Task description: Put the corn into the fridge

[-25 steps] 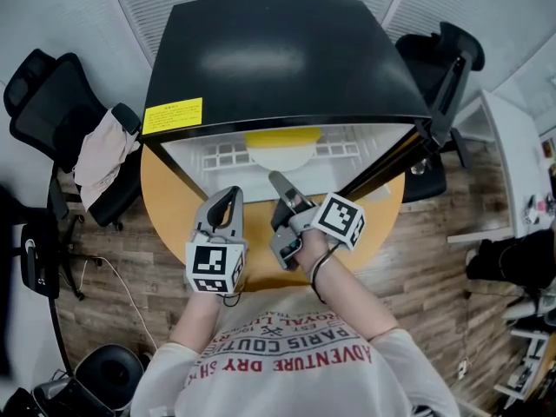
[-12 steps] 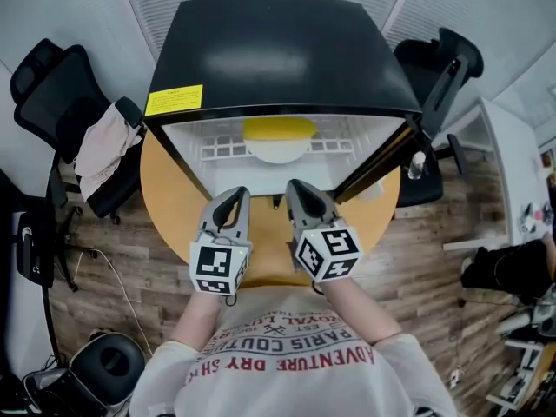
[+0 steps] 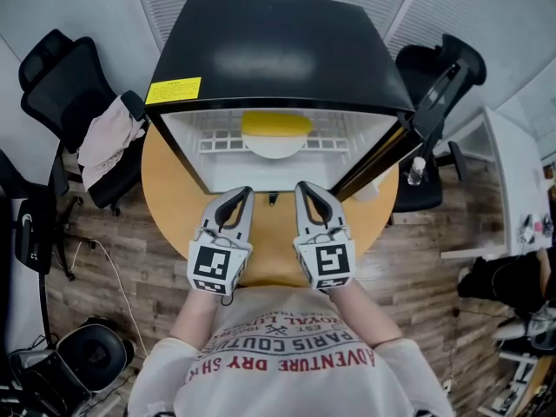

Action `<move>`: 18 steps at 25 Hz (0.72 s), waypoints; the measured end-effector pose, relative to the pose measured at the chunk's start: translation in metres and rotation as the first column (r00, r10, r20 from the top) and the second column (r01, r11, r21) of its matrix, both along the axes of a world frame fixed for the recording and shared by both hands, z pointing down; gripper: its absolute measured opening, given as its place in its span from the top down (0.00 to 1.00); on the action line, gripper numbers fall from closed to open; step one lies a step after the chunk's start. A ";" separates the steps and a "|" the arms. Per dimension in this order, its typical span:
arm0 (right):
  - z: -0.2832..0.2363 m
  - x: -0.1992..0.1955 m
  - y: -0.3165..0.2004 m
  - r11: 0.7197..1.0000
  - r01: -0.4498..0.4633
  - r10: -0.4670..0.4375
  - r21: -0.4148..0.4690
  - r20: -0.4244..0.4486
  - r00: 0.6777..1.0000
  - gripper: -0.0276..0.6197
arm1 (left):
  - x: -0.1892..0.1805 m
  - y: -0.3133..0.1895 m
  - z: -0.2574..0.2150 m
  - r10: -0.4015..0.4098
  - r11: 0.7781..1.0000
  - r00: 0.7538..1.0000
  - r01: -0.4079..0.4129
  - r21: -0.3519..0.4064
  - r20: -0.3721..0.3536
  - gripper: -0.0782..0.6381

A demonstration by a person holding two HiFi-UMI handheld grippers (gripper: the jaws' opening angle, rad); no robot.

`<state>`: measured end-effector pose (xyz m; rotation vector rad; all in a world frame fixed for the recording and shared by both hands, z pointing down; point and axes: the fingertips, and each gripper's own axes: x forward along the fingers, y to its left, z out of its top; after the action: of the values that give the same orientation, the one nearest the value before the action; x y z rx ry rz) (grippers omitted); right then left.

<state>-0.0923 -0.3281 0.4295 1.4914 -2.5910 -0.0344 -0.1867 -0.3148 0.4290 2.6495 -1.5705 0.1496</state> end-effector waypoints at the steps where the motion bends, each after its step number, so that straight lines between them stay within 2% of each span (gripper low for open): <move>1: 0.001 0.001 0.001 1.000 -0.001 0.001 -0.004 0.000 1.000 0.91 | 0.000 0.001 -0.001 -0.007 1.000 1.000 0.007 0.001 -0.002 0.86; 9: -0.004 0.002 0.011 0.999 0.032 -0.032 0.000 -0.015 0.999 0.91 | -0.008 0.007 -0.002 -0.093 0.995 0.996 0.094 -0.028 0.007 0.86; 14: -0.009 -0.001 0.017 0.996 0.086 -0.085 -0.014 0.040 0.996 0.91 | -0.002 0.011 -0.009 -0.090 0.996 0.996 0.090 -0.018 -0.006 0.86; 18: -0.013 0.001 0.018 0.995 0.095 -0.095 -0.012 0.040 0.995 0.91 | 0.003 0.013 -0.014 -0.081 0.997 0.997 0.080 -0.014 -0.020 0.86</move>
<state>-0.0916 -0.3105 0.4164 1.3770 -2.6861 0.0020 -0.1838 -0.3020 0.4145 2.5643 -1.6605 0.1283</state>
